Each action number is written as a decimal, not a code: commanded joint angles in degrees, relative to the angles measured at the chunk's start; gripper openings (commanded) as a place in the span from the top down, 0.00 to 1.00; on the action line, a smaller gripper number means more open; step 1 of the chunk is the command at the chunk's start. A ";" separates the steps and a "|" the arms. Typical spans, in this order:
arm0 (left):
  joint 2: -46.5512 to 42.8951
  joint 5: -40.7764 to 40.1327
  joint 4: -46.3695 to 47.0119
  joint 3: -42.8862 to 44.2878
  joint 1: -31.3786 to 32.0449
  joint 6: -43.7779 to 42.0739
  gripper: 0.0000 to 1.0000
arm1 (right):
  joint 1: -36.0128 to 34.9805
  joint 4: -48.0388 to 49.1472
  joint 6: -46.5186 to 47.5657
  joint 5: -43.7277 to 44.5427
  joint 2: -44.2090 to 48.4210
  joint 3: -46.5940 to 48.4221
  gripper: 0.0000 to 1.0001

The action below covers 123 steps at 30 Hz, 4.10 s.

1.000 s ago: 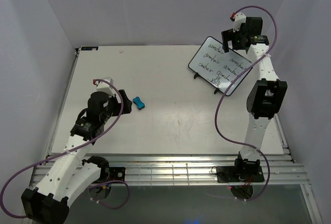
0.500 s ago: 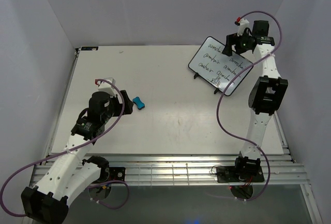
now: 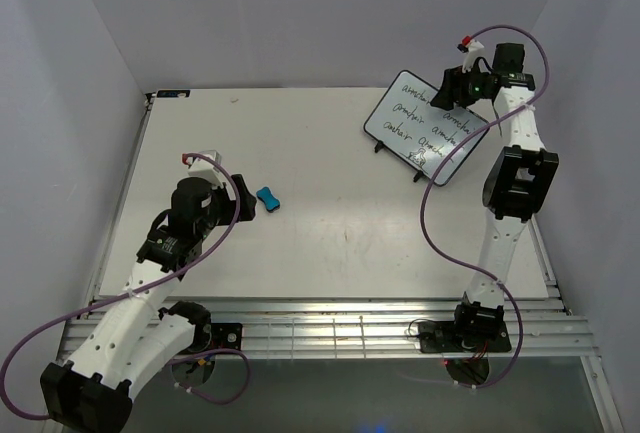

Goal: Erase the whiteboard

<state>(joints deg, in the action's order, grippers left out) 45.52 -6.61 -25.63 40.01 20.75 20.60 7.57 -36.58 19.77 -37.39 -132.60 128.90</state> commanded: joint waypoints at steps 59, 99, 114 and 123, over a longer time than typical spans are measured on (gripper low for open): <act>-3.33 0.11 -0.04 0.77 0.60 -0.21 0.02 | -3.79 -10.09 3.96 -5.24 10.43 -3.83 0.71; -4.56 -10.00 -4.08 1.56 0.52 8.40 0.02 | -20.21 17.67 -29.84 21.98 54.70 -49.82 0.92; 15.27 -0.60 -6.37 6.57 0.60 17.43 0.02 | -39.47 21.29 -42.44 48.89 72.65 -79.59 0.92; 32.34 -5.95 -4.34 12.45 3.59 25.89 0.02 | -41.50 19.00 -38.94 44.51 75.64 -80.65 0.92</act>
<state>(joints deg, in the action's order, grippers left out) 75.83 -10.07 -31.05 49.17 23.27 42.02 -33.63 -19.64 -21.37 8.32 -58.30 47.79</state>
